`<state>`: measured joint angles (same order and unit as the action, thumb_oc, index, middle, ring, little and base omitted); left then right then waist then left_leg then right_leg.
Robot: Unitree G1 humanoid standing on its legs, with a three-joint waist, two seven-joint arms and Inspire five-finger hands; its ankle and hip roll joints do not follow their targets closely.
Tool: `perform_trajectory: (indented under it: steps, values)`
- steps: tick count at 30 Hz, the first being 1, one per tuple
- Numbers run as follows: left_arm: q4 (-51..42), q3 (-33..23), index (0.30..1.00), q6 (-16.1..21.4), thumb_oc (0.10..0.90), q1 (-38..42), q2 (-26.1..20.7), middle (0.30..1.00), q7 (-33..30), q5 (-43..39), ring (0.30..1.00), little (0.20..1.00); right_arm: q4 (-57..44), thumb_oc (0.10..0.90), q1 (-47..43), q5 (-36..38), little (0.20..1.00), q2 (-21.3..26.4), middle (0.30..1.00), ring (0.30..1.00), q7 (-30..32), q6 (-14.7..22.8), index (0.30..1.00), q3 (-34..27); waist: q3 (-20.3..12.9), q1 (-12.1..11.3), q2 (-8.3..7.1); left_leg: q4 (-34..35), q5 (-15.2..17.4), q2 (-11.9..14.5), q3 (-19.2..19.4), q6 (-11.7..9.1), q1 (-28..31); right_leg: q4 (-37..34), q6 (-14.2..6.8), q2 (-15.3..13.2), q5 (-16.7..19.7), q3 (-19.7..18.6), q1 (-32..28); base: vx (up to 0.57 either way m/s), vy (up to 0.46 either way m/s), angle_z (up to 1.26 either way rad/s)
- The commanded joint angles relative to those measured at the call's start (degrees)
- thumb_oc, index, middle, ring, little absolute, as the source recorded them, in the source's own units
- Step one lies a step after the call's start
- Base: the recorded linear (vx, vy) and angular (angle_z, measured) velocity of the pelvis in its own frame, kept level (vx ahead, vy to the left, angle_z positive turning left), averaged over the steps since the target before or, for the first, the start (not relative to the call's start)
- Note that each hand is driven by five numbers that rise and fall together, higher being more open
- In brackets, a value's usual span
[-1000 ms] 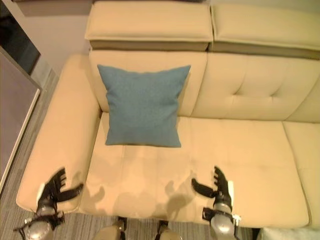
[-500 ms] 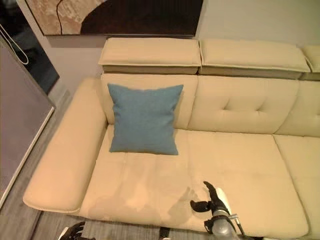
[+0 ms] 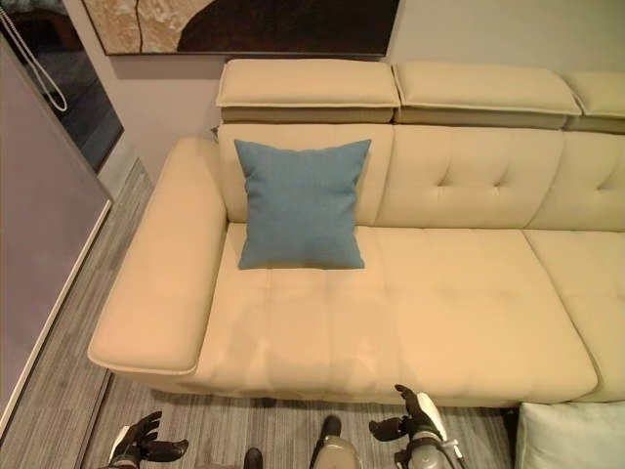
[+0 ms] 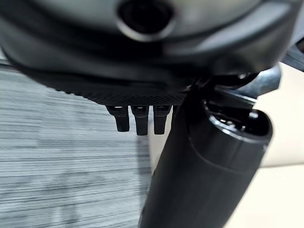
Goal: Pick up all the scattered cushions and arrange them neatly on the sofa.
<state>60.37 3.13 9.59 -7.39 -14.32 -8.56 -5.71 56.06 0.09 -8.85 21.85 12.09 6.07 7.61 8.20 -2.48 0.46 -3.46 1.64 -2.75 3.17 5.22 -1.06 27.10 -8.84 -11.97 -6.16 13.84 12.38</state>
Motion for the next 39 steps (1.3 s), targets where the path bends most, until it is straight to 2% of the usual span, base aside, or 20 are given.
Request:
perform_trajectory:
  steps: [1, 3, 5, 8, 10, 15, 16, 19, 20, 22, 23, 24, 29, 30, 32, 33, 36, 38, 39]
  values:
    - [0.24, -1.89, 0.900, 1.16, 0.800, -0.20, -1.23, 0.900, -0.16, -0.96, 0.900, 0.900, -0.20, 0.800, -2.62, 0.31, 0.900, 1.05, 0.900, 0.900, 1.21, 1.84, 0.900, 0.47, -2.85, -2.94, -2.03, 0.57, 5.06, -0.79, -3.71, -3.07, 0.01, -12.85, 2.00, 3.93, 2.74, 2.27, -8.51, -0.24, -0.191, -0.23]
    - [0.59, -1.88, 0.900, 1.17, 0.800, -0.25, -0.78, 0.900, -0.59, -1.22, 0.900, 0.900, 0.05, 0.800, -2.94, 0.67, 0.900, 0.42, 0.900, 0.900, 1.42, 1.56, 0.900, 0.98, -3.67, -4.41, -2.99, 1.59, 3.90, -0.48, -2.27, -3.95, -1.28, -17.41, 1.98, 4.49, 2.17, 2.33, -11.21, -0.15, -0.162, -0.55]
    - [1.61, -1.67, 0.900, 0.98, 0.800, 0.07, -0.46, 0.900, -0.65, -1.28, 0.900, 0.900, 0.47, 0.800, -3.58, 1.65, 0.900, 0.29, 0.900, 0.900, 1.67, 1.47, 0.900, 1.61, -4.38, -4.81, -3.30, 2.34, 2.99, 0.12, -1.48, -4.76, -1.79, -22.72, 2.03, 5.45, 1.98, 1.86, -12.17, -0.08, -0.185, -0.74]
    - [2.53, -1.07, 0.900, 0.90, 0.800, 1.41, 0.04, 0.900, -1.06, -1.82, 0.900, 0.900, 0.56, 0.800, -4.09, 2.65, 0.900, 0.40, 0.900, 0.900, 2.16, 1.49, 0.900, 1.81, -4.29, -4.13, -2.97, 3.56, 0.90, 1.22, -1.03, -6.07, -2.41, -26.18, 2.54, 6.76, 2.68, 1.29, -12.48, -0.07, -0.194, -0.11]
    - [2.68, -0.28, 0.900, 0.89, 0.800, 2.26, 0.47, 0.900, -1.00, -1.57, 0.900, 0.900, 0.27, 0.800, -3.70, 3.28, 0.900, 0.72, 0.900, 0.900, 2.29, 1.80, 0.900, 1.48, -4.07, -3.35, -2.76, 3.72, 0.19, 1.59, -0.92, -7.05, -2.78, -28.44, 2.80, 7.13, 2.84, 2.25, -13.59, -0.06, -0.145, 0.04]
    - [2.42, 1.87, 0.900, 0.45, 0.800, 3.65, 1.63, 0.900, -0.46, -1.25, 0.900, 0.900, 2.11, 0.800, -3.64, 4.00, 0.900, 1.02, 0.900, 0.900, 2.65, 1.47, 0.900, 1.42, -2.45, -2.41, -2.24, 0.19, 0.08, 2.54, -0.60, -8.40, -3.54, -30.38, 3.56, 7.18, 3.44, 2.63, -15.52, -0.09, -0.101, 0.18]
    - [2.30, 2.20, 0.900, 0.46, 0.800, 3.72, 1.80, 0.900, -0.39, -1.42, 0.900, 0.900, 2.59, 0.800, -3.68, 3.97, 0.900, 1.00, 0.900, 0.900, 2.70, 1.39, 0.900, 1.55, -2.17, -2.49, -2.26, -0.57, 0.19, 2.35, -1.34, -8.52, -3.74, -30.37, 3.69, 7.15, 3.59, 2.13, -15.55, -0.04, -0.013, -0.18]
    - [2.36, 2.86, 0.900, 0.65, 0.800, 3.94, 2.34, 0.900, -0.43, -2.21, 0.900, 0.900, 3.71, 0.800, -3.86, 4.06, 0.900, 0.83, 0.900, 0.900, 3.01, 1.36, 0.900, 1.90, -1.39, -3.28, -2.80, -2.98, 1.16, 0.77, -7.97, -9.04, -4.64, -30.44, 3.77, 6.84, 4.89, -0.02, -14.68, -0.11, -0.003, -0.33]
    - [2.54, 2.95, 0.900, 0.55, 0.800, 4.12, 2.47, 0.900, -0.45, -2.46, 0.900, 0.900, 4.12, 0.800, -3.81, 4.43, 0.900, 0.69, 0.900, 0.900, 3.11, 1.34, 0.900, 1.74, -1.36, -3.37, -3.00, -4.03, 2.15, 0.00, -10.95, -9.04, -4.72, -30.58, 3.51, 6.60, 5.72, -1.54, -14.08, -0.11, 0.040, -0.72]
    - [2.87, 3.01, 0.900, 0.43, 0.800, 4.15, 2.79, 0.900, -0.14, -2.97, 0.900, 0.900, 4.78, 0.800, -4.06, 5.34, 0.900, 0.52, 0.900, 0.900, 2.77, 1.21, 0.900, 1.38, -1.62, -3.33, -2.32, -3.30, 3.60, -0.19, -13.33, -8.53, -3.21, -30.08, 3.08, 6.54, 6.41, -4.07, -12.77, -0.11, 0.162, -1.03]
    - [2.57, 3.48, 0.900, 0.28, 0.800, 4.31, 2.78, 0.900, 0.11, -2.61, 0.900, 0.900, 4.93, 0.800, -4.03, 5.11, 0.900, 0.91, 0.900, 0.900, 2.84, 1.04, 0.900, 1.05, -1.85, -2.40, -1.37, -1.31, 3.85, -0.05, -13.31, -7.96, -1.90, -29.09, 2.67, 6.18, 6.87, -5.07, -11.50, -0.14, 0.376, -1.28]
    - [2.45, 4.44, 0.900, 0.10, 0.800, 5.35, 2.28, 0.900, 0.08, -1.19, 0.900, 0.900, 5.48, 0.800, -4.45, 4.02, 0.900, 0.84, 0.900, 0.900, 3.00, 0.30, 0.900, 1.31, -1.58, -1.55, -1.05, 0.17, 3.51, -0.68, -12.53, -7.13, -1.16, -27.90, 1.93, 5.16, 8.19, -6.49, -9.41, -0.13, 0.362, -1.10]
    - [2.49, 5.22, 0.900, 0.07, 0.800, 6.70, 1.46, 0.900, -0.38, 0.07, 0.900, 0.900, 5.98, 0.800, -5.44, 4.91, 0.900, 0.45, 0.900, 0.900, 3.82, -0.42, 0.900, -0.09, -0.94, -0.56, -0.95, 2.71, 2.94, -0.94, -9.62, -5.75, -0.54, -26.72, 0.29, 4.09, 10.43, -8.57, -5.51, -0.14, 0.166, -0.79]
    - [2.90, 5.59, 0.900, -0.05, 0.800, 7.28, 0.88, 0.900, -0.53, 1.10, 0.900, 0.900, 6.80, 0.800, -5.79, 4.94, 0.900, 0.09, 0.900, 0.900, 4.01, -0.72, 0.900, -0.19, -0.21, -0.36, -1.04, 2.88, 2.49, -0.88, -8.09, -5.17, -0.93, -25.30, -0.43, 4.01, 11.29, -8.88, -3.37, -0.19, 0.077, -0.55]
    - [3.47, 5.38, 0.900, -0.25, 0.800, 8.15, 0.16, 0.900, -0.70, 1.79, 0.900, 0.900, 7.86, 0.800, -5.98, 4.91, 0.900, -0.31, 0.900, 0.900, 4.33, -0.60, 0.900, -0.32, 0.25, -1.23, -0.95, 3.43, 1.86, -0.15, -5.51, -5.00, -1.51, -23.42, -0.31, 3.17, 10.65, -4.10, -2.53, -0.21, 0.070, -1.12]
    - [4.14, 4.93, 0.900, -0.51, 0.800, 8.01, -0.23, 0.900, -0.44, 2.36, 0.900, 0.900, 8.97, 0.800, -5.39, 4.99, 0.900, -0.66, 0.900, 0.900, 4.10, -0.58, 0.900, -0.26, -0.21, -1.30, -0.89, 4.21, 1.03, 0.22, -4.22, -4.70, -1.48, -21.05, 0.70, 2.96, 8.64, 0.02, -3.60, -0.14, 0.028, -1.12]
    - [4.26, 4.53, 0.900, -0.86, 0.800, 7.33, -0.49, 0.900, -0.02, 2.49, 0.900, 0.900, 10.47, 0.800, -4.50, 4.60, 0.900, -0.85, 0.900, 0.900, 3.79, -0.86, 0.900, 0.01, -1.17, -2.04, -0.78, 5.10, -0.06, 0.70, -2.03, -4.28, -1.47, -18.42, 1.80, 4.20, 5.38, 2.78, -6.26, -0.09, -0.015, -0.45]
    - [4.37, 4.27, 0.900, -0.88, 0.800, 6.79, -0.48, 0.900, 0.02, 2.43, 0.900, 0.900, 10.70, 0.800, -4.38, 4.03, 0.900, -1.11, 0.900, 0.900, 3.77, -0.93, 0.900, 0.59, -1.74, -3.42, -0.83, 5.49, -0.58, 1.30, 0.46, -4.40, -1.95, -17.07, 2.17, 4.13, 3.31, 6.90, -8.13, -0.10, -0.063, -0.70]
    - [4.69, 4.11, 0.900, -0.98, 0.800, 6.51, -0.56, 0.900, 0.25, 2.85, 0.900, 0.900, 10.83, 0.800, -4.20, 3.49, 0.900, -1.23, 0.900, 0.900, 3.72, -0.96, 0.900, 1.03, -2.13, -4.38, -1.11, 6.07, 0.17, 1.49, 1.56, -4.89, -1.53, -17.49, 1.62, 3.62, 2.07, 9.07, -9.68, -0.08, -0.107, -0.55]
